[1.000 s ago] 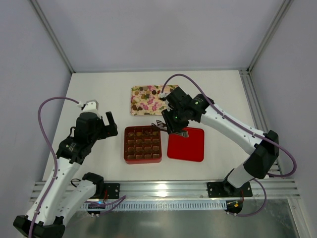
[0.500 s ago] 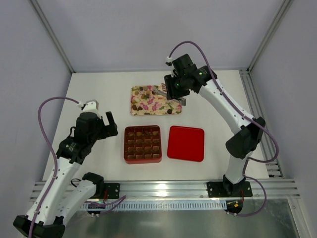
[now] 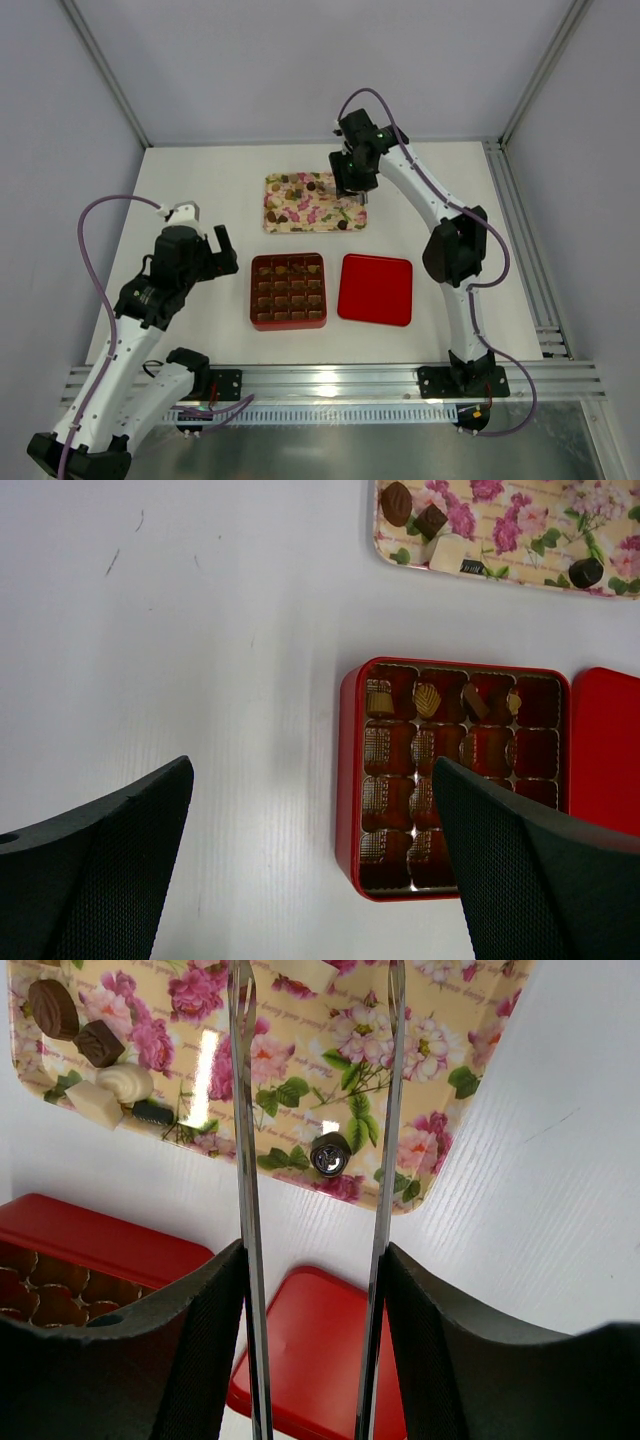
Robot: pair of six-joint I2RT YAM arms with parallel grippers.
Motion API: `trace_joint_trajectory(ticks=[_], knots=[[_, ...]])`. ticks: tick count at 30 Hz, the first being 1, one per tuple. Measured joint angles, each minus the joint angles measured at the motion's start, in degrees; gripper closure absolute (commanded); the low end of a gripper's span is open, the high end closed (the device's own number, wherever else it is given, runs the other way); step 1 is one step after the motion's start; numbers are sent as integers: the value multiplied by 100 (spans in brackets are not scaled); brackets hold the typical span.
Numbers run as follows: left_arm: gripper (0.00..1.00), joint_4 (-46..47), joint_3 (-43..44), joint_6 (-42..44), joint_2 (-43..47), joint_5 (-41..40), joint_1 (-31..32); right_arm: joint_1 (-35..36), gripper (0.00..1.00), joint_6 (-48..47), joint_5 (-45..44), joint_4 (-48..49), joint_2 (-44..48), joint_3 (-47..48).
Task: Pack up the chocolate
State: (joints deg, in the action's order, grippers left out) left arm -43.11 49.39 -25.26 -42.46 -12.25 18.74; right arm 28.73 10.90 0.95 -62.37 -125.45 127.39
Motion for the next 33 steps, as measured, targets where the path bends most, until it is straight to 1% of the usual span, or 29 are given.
trace_joint_trajectory(ticks=[5, 13, 19, 28, 31, 33], knots=[[0, 0, 0, 0, -4, 0, -2, 4, 48, 83, 66, 20, -44, 13], [0, 2, 0, 0, -7, 0, 0, 42, 48, 190, 87, 107, -120, 13], [0, 0, 0, 0, -7, 0, 0, 107, 49, 262, 57, 109, -400, 24], [0, 0, 0, 0, -7, 0, 0, 210, 57, 299, -188, 111, -509, 22], [0, 0, 0, 0, -7, 0, 0, 229, 62, 299, -214, 109, -507, 20], [0, 2, 0, 0, -7, 0, -2, 229, 62, 297, -214, 140, -481, -26]])
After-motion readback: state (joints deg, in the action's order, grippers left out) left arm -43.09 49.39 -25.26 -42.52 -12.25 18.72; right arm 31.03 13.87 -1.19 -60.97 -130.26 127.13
